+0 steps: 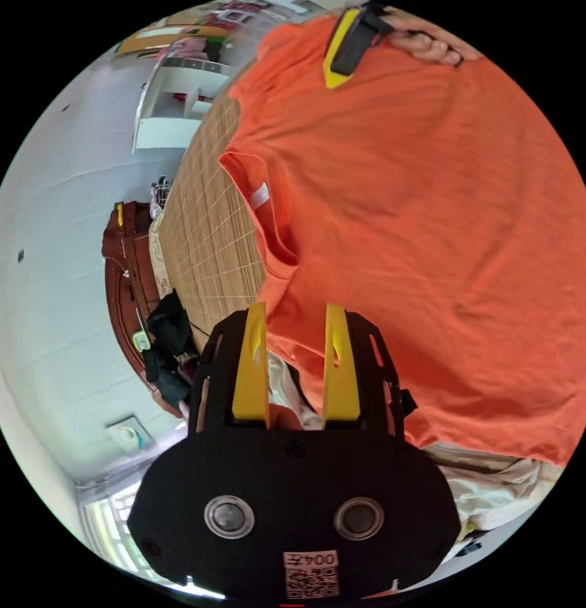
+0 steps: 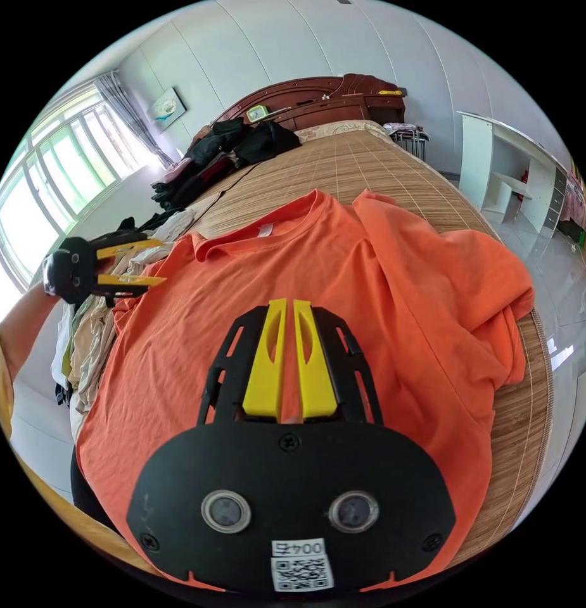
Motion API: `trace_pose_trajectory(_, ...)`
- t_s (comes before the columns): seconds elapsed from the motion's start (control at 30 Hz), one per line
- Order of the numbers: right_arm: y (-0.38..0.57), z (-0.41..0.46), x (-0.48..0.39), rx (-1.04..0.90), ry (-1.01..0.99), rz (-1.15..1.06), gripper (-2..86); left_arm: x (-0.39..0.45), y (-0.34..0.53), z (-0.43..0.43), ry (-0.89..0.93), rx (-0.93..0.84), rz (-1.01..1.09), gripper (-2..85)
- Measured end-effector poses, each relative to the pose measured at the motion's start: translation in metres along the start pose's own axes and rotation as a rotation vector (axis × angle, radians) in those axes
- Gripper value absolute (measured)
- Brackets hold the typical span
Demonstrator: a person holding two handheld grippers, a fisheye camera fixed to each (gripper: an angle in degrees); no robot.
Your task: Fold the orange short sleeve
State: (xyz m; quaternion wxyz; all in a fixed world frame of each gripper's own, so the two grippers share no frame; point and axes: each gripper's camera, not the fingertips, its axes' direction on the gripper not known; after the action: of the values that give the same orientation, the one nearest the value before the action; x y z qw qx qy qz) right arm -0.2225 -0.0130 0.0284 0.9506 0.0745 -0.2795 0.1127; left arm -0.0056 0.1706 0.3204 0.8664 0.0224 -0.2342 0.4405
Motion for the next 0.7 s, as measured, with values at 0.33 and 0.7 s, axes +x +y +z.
trace_pose_trajectory(0.33, 0.005, 0.006, -0.002, 0.013, -0.003, -0.005, -0.2, -0.071, -0.037, 0.071, 0.257, -0.082, 0.124, 12.2)
trace_pose_trajectory(0.7, 0.008, 0.011, 0.001, 0.013, -0.008, 0.004, -0.7, -0.139, -0.032, 0.102, 0.22, -0.113, -0.058, 3.7)
